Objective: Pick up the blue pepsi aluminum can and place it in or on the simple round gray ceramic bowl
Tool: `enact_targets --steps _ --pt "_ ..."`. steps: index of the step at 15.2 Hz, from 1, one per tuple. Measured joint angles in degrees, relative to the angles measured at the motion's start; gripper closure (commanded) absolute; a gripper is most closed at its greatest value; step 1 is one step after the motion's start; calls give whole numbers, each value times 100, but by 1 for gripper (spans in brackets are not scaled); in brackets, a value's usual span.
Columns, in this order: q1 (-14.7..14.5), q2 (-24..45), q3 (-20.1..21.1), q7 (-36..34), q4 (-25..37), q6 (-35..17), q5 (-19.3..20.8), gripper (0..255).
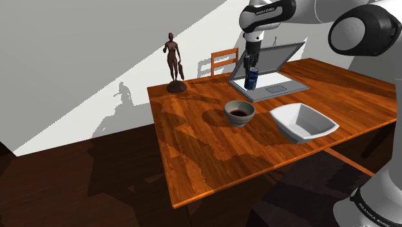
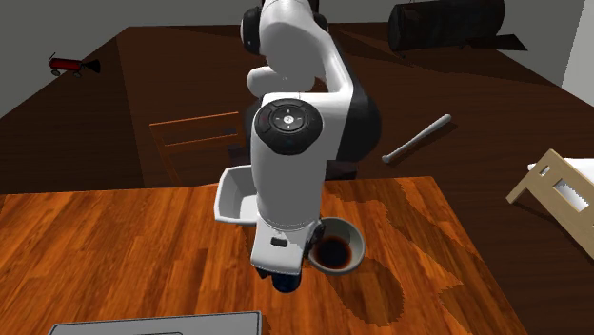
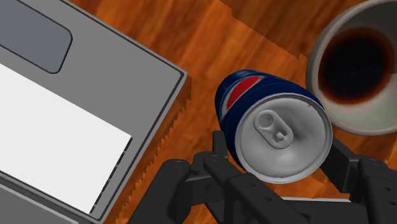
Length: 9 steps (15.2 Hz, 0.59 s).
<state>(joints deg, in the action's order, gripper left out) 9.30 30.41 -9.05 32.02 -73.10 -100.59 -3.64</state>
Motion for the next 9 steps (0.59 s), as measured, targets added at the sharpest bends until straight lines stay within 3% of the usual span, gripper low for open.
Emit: enact_targets --steps 4,9 --pt "23 18 -5 7 335 314 0 255" --pt "-316 -694 58 -351 -505 185 108 255"
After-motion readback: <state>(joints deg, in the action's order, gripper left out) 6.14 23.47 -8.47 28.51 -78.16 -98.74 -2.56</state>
